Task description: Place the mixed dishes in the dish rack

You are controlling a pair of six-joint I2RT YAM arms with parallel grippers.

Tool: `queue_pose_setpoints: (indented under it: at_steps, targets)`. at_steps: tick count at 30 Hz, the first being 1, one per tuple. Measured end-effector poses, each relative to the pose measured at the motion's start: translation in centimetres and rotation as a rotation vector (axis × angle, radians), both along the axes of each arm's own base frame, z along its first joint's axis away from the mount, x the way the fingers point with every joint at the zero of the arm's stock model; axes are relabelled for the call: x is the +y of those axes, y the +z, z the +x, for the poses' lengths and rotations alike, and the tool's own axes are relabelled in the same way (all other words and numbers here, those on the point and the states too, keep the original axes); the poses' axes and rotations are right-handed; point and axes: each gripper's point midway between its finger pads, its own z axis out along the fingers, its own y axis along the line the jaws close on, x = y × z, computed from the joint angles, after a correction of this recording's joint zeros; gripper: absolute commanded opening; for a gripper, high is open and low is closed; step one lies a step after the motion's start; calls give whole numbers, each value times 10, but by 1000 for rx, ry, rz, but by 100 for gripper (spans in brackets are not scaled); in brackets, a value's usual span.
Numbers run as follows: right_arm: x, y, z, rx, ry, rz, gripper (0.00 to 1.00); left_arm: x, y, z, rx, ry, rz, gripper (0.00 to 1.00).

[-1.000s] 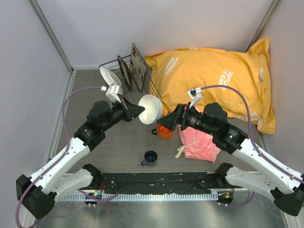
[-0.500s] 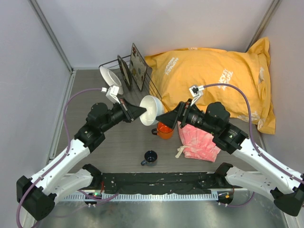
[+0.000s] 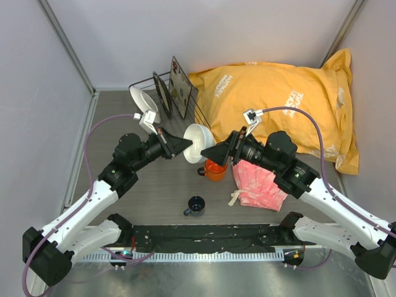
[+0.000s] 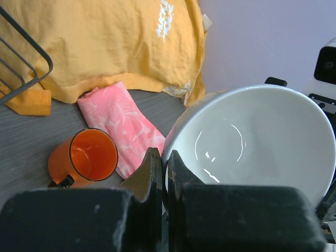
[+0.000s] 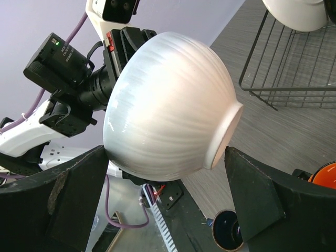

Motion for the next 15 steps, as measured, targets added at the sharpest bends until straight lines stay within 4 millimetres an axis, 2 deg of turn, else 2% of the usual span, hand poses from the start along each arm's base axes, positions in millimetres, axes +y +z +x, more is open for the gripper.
queue_pose_setpoints:
  at_steps: [15]
  targets:
    - [1, 5, 0, -13, 5, 17, 96, -3, -6, -1, 25, -11, -12, 0]
